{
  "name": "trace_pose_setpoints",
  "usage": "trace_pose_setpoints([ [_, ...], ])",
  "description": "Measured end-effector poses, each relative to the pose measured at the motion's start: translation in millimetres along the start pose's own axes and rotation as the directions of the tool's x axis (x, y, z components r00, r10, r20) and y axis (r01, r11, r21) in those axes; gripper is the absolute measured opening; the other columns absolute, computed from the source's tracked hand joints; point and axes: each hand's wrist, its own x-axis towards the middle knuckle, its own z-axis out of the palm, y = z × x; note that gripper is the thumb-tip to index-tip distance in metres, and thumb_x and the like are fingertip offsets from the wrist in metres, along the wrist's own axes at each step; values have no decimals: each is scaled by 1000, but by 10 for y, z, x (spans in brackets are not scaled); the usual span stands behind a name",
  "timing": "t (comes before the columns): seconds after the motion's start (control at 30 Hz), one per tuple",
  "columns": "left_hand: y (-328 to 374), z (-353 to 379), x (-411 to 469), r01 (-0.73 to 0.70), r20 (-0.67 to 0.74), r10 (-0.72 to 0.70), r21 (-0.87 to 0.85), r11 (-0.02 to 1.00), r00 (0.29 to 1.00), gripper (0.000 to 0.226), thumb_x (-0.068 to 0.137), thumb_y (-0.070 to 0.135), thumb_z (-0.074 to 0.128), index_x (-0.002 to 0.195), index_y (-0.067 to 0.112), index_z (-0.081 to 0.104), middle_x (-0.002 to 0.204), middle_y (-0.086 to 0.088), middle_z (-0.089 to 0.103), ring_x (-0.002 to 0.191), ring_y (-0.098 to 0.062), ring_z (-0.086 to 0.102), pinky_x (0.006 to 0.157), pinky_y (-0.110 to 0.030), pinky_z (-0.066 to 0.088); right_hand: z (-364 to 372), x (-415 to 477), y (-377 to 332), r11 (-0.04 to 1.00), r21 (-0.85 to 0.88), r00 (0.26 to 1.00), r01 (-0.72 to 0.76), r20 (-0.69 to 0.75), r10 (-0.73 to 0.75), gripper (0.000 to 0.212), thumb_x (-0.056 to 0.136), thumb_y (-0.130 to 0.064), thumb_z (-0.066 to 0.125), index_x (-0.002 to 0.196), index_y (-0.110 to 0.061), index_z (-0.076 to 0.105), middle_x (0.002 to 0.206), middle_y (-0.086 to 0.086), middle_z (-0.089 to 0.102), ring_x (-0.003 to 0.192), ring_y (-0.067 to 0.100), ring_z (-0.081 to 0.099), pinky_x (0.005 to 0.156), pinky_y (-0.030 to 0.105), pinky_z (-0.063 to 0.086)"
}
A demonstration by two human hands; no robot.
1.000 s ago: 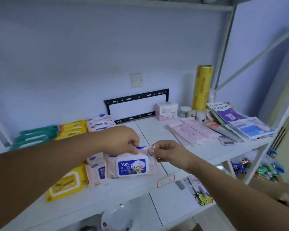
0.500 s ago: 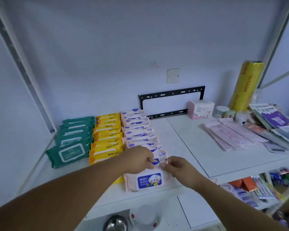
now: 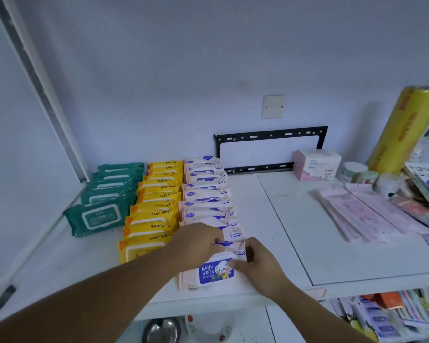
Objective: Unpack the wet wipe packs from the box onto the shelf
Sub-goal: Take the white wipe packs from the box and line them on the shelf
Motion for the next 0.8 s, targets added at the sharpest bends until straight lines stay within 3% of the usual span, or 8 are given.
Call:
trace_pose_setpoints([
  [0.13,-153,53,-285,-59,-18,59,40,997,998,71,83,68,62,143,35,43,141,12,50,126,-10,46,105,-31,42,55,7,25,1000,-14,1000,13,-26,-14,27,82,-30,79,94,-31,55,92,-10,71,86,3,68,77,28,56],
  [0.23,-295,153,-497,-60,-5,61,142,988,998,97,75,74,65,153,35,23,156,11,30,143,-12,28,119,-33,24,64,15,13,999,-36,999,22,-31,-24,29,84,-30,78,90,-33,50,90,-12,69,82,-2,66,68,19,48],
  [0.3,-359,247,-569,-48,-45,55,152,987,997,99,76,71,66,155,35,18,160,11,23,147,-14,22,120,-33,18,70,15,19,999,-36,1000,20,-17,-21,30,83,-32,79,94,-33,52,94,-15,69,82,-6,66,67,15,48],
  [0.37,-390,303,-575,-15,-79,28,156,988,996,95,80,67,65,156,35,17,164,8,16,151,-16,16,122,-34,14,84,20,34,1000,-30,1000,8,-10,-8,38,74,-37,84,98,-31,55,99,-12,69,87,-1,68,75,25,57],
  [0.47,-406,353,-533,24,-106,-7,156,988,994,91,88,59,62,159,32,11,168,6,5,154,-17,7,124,-35,8,110,32,44,998,-63,997,22,-71,-27,69,50,-51,92,105,-34,54,111,-10,58,102,9,62,88,37,58],
  [0.57,-430,446,-487,47,-101,-29,177,983,995,94,93,53,58,160,25,0,169,3,-7,156,-18,0,121,-32,-4,145,46,29,1000,26,996,13,-88,-11,100,49,-46,96,133,-32,43,129,-16,47,120,8,53,99,36,53],
  [0.7,-533,570,-380,43,-123,-14,232,972,992,95,96,49,57,160,20,-6,168,-2,-12,156,-20,-1,118,-33,-9,168,121,-13,997,19,997,70,-16,-70,60,70,-33,86,119,-41,53,117,-28,67,109,-2,65,89,26,55],
  [0.8,-593,580,-234,59,-127,-25,273,960,992,93,98,50,53,159,17,-10,168,-5,-14,156,-22,-3,120,-36,-9,190,223,-81,995,25,994,102,-39,-101,57,74,-29,83,120,-46,55,117,-32,67,106,-8,64,93,30,55],
])
